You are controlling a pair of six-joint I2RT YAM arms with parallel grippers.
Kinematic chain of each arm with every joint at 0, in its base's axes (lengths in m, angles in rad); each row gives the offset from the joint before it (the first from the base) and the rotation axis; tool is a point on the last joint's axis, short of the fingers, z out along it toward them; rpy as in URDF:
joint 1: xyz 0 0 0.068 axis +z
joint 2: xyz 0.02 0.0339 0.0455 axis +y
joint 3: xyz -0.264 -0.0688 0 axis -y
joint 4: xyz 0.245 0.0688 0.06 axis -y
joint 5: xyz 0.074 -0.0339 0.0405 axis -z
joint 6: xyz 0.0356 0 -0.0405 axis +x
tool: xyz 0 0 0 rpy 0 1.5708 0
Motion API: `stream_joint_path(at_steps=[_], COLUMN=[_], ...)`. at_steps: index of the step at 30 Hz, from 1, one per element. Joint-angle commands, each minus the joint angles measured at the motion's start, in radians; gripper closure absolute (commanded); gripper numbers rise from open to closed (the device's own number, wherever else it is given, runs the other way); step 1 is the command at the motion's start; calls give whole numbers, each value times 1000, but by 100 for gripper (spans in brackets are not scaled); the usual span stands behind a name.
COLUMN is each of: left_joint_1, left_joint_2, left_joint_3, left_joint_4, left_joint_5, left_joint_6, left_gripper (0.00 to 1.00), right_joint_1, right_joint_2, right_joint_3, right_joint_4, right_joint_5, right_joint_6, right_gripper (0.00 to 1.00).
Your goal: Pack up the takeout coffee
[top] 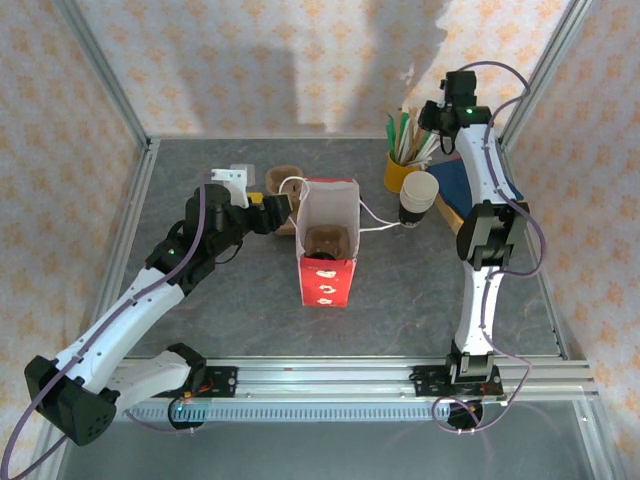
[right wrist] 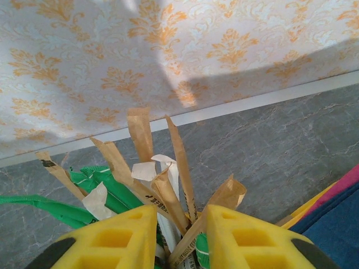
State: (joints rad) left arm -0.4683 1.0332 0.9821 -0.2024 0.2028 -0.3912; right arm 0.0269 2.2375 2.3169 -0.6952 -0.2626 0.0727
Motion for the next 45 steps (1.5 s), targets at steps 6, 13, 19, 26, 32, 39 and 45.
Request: stream_joint_path(at_steps=[6, 13, 19, 26, 32, 39, 45], left_joint_1=[11, 11, 10, 11, 11, 10, 10], left_joint_2=[-21, -24, -19, -23, -30, -31, -35], left_joint_3=[-23, -28, -31, -32, -35, -38, -43], left_joint_4=[40, 41, 52, 52, 49, 50, 49], left_joint_5=[20, 25, 33, 32, 29, 32, 32], left_joint_6=[-8, -11, -17, -18, -18, -20, -18], left_gripper=[25, 25, 25, 25, 25, 25, 25], right_joint_1=[-2, -2, -2, -2, -2, -2, -2], right_joint_2=[12, -8, -8, 11, 19, 31, 45], right_joint_3=[6, 12, 9, 7, 5, 7, 10], right_joint_4=[-21, -27, -30, -30, -25, -19, -15], right_joint_5=[-12, 100, 117, 65, 43, 13, 8], right_joint_6=[-18, -54, -66, -62, -55, -46, -38], right_gripper=[71, 62, 61, 68, 71, 75, 79])
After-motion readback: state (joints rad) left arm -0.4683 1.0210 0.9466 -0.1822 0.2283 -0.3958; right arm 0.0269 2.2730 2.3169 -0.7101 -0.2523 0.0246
